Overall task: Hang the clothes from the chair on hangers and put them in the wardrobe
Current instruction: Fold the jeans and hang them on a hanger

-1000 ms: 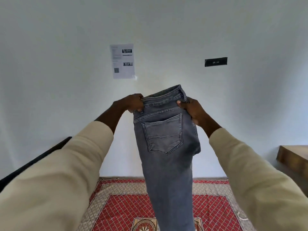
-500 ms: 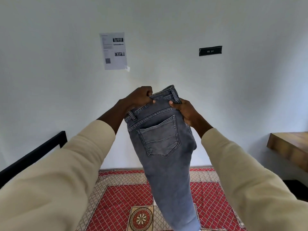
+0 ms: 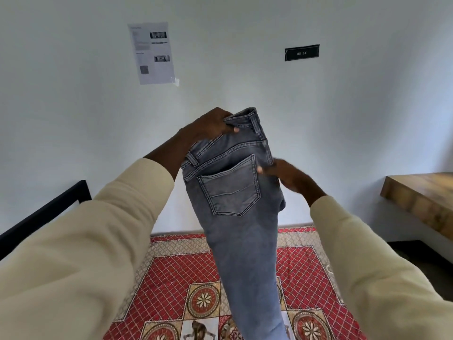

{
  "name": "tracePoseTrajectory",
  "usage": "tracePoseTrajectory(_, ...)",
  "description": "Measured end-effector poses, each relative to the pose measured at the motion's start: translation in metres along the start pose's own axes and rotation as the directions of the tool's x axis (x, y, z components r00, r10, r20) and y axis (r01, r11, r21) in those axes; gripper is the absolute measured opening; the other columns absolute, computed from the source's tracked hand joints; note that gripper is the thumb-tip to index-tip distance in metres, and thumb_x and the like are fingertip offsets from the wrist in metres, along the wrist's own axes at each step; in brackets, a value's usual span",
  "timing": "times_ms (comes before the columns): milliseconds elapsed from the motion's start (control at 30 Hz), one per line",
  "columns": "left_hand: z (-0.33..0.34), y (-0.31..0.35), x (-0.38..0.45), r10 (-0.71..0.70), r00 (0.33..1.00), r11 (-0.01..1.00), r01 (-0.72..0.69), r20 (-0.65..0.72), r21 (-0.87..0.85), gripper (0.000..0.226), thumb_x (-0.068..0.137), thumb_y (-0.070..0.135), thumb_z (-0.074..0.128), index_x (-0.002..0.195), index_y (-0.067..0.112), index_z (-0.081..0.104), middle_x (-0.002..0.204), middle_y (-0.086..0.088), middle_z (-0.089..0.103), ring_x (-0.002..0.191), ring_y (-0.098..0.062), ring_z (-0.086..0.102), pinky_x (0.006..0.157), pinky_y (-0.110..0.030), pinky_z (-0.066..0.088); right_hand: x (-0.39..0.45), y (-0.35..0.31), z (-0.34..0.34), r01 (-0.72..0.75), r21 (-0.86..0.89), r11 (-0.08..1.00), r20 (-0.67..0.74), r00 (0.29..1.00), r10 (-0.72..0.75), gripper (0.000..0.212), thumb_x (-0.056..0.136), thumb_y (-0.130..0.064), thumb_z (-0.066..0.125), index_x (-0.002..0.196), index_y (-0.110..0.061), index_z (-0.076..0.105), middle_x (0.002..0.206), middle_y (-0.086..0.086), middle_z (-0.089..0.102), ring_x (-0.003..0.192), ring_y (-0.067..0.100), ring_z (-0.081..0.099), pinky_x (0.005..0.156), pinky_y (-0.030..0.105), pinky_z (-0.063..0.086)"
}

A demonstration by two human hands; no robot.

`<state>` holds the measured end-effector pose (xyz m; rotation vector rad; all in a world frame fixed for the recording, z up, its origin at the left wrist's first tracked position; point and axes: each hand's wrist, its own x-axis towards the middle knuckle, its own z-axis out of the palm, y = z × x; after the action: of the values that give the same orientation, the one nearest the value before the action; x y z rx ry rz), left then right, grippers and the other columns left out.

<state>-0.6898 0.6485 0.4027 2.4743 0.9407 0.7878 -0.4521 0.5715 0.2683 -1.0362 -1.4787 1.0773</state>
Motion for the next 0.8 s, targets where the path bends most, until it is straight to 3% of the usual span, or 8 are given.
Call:
tracePoseTrajectory(67, -0.011, 0.002, -0.002, -0.031, 0.999, 0.999, 0.03, -0.011, -0.039, 0.025, 0.083, 0.026, 0.078, 0.099, 0.008, 0.075, 0.095, -0.007, 0.074, 0.078, -0.009, 0.064, 0.072, -0.022, 0.047, -0.017, 0.033, -0.007, -0.124, -0.02, 0.992, 0.088, 0.988, 0.125, 0.031, 0.08, -0.009, 0.074, 0.11, -0.005, 0.067, 0.104, 0.007, 0.075, 0.093, 0.02, 0.07, 0.076, 0.029, 0.056)
tracePoseTrajectory(133, -0.022, 0.006, -0.004, -0.065, 0.998, 0.997, 0.065, 0.008, -0.046, 0.021, 0.081, 0.028, 0.079, 0.095, 0.014, 0.075, 0.091, -0.002, 0.074, 0.077, -0.008, 0.066, 0.072, -0.019, 0.049, -0.025, 0.061, -0.005, -0.183, -0.062, 0.981, 0.072, 0.98, 0.187, 0.041, 0.07, -0.01, 0.077, 0.11, -0.005, 0.068, 0.103, 0.007, 0.075, 0.092, 0.02, 0.071, 0.07, 0.026, 0.055)
tracePoseTrajectory(333, -0.038, 0.005, -0.015, -0.128, 0.992, 0.992, 0.127, -0.016, -0.02, 0.024, 0.081, 0.031, 0.08, 0.097, 0.015, 0.074, 0.087, 0.004, 0.072, 0.071, -0.004, 0.065, 0.065, -0.012, 0.049, -0.018, 0.086, -0.007, -0.15, 0.099, 0.984, -0.08, 0.984, 0.158, 0.031, 0.08, 0.005, 0.068, 0.111, 0.001, 0.066, 0.106, 0.011, 0.073, 0.097, 0.026, 0.069, 0.077, 0.03, 0.057)
tracePoseTrajectory(400, -0.04, -0.007, -0.024, -0.16, 0.986, 0.986, 0.157, -0.049, -0.06, 0.029, 0.08, 0.03, 0.08, 0.102, 0.011, 0.074, 0.09, 0.001, 0.073, 0.074, -0.008, 0.066, 0.069, -0.015, 0.052, -0.018, 0.093, -0.012, -0.153, 0.151, 0.977, -0.145, 0.974, 0.175, 0.03, 0.085, 0.003, 0.065, 0.114, -0.001, 0.065, 0.112, 0.011, 0.071, 0.104, 0.026, 0.067, 0.085, 0.03, 0.055)
tracePoseTrajectory(500, -0.033, -0.024, -0.038, -0.193, 0.977, 0.973, 0.179, -0.086, -0.147, 0.026, 0.08, 0.029, 0.08, 0.099, 0.011, 0.074, 0.088, 0.001, 0.074, 0.073, -0.008, 0.067, 0.069, -0.017, 0.051, -0.015, 0.107, -0.006, -0.159, 0.222, 0.962, -0.254, 0.943, 0.214, 0.026, 0.093, -0.01, 0.061, 0.119, -0.01, 0.064, 0.116, 0.009, 0.069, 0.104, 0.025, 0.064, 0.084, 0.034, 0.052)
tracePoseTrajectory(600, -0.019, -0.037, -0.048, -0.216, 0.972, 0.964, 0.196, -0.094, -0.18, 0.022, 0.083, 0.029, 0.077, 0.097, 0.012, 0.074, 0.083, 0.005, 0.073, 0.07, -0.006, 0.067, 0.069, -0.018, 0.051, -0.013, 0.114, -0.003, -0.124, 0.289, 0.949, -0.384, 0.893, 0.233, 0.017, 0.094, -0.011, 0.059, 0.107, -0.014, 0.069, 0.107, 0.008, 0.071, 0.098, 0.025, 0.064, 0.087, 0.041, 0.053)
tracePoseTrajectory(733, 0.017, -0.057, -0.057, -0.25, 0.964, 0.943, 0.221, -0.089, -0.25, 0.034, 0.087, 0.031, 0.073, 0.106, 0.002, 0.071, 0.094, -0.009, 0.073, 0.077, -0.014, 0.069, 0.074, -0.026, 0.054, -0.028, 0.097, -0.036, -0.149, 0.163, 0.975, -0.478, 0.853, 0.21, 0.013, 0.094, -0.007, 0.06, 0.103, -0.008, 0.068, 0.093, 0.006, 0.07, 0.088, 0.021, 0.063, 0.077, 0.029, 0.055)
tracePoseTrajectory(800, 0.042, -0.066, -0.061, -0.251, 0.965, 0.918, 0.211, -0.08, -0.335, 0.035, 0.089, 0.03, 0.071, 0.113, 0.005, 0.07, 0.101, -0.007, 0.074, 0.085, -0.016, 0.071, 0.078, -0.027, 0.057, -0.032, 0.082, -0.062, -0.172, 0.06, 0.983, -0.512, 0.84, 0.178, 0.013, 0.092, -0.006, 0.062, 0.104, -0.007, 0.069, 0.091, 0.007, 0.069, 0.087, 0.021, 0.061, 0.079, 0.032, 0.054)
